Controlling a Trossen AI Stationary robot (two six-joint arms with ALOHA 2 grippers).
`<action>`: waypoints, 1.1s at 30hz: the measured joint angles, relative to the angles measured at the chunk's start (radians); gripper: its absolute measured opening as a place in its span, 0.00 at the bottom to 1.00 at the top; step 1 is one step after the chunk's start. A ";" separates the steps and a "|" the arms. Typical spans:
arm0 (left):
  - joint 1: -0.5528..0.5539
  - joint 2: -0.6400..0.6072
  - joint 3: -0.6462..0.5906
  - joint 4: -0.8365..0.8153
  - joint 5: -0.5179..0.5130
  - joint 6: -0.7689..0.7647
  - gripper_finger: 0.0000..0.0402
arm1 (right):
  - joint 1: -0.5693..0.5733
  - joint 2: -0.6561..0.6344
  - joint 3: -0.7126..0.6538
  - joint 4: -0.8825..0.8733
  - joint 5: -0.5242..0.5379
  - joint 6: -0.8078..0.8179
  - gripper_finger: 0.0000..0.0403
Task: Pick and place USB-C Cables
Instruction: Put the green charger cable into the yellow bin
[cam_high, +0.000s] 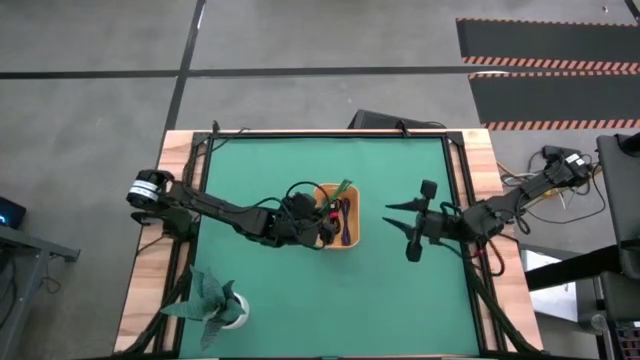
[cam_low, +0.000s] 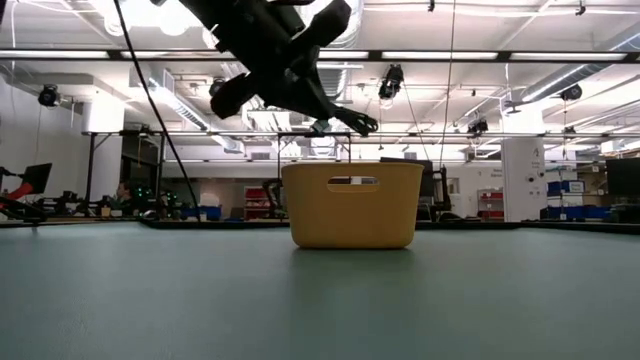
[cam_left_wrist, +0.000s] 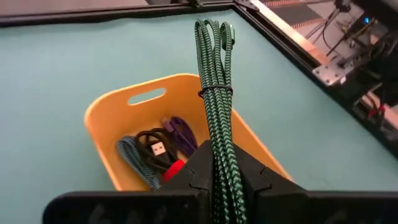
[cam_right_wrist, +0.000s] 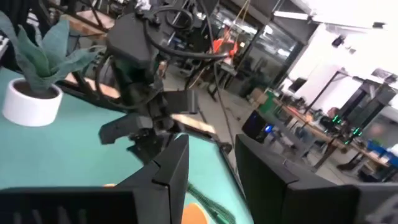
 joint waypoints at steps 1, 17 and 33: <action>0.000 0.010 0.012 -0.002 -0.001 -0.019 0.02 | 0.000 -0.014 -0.013 0.015 0.000 -0.019 0.30; -0.004 0.103 0.134 -0.174 0.064 -0.327 0.02 | -0.002 -0.192 -0.105 -0.018 0.002 -0.049 0.29; -0.005 0.152 0.116 -0.077 0.093 -0.402 0.03 | -0.002 -0.195 -0.106 -0.022 0.002 -0.049 0.26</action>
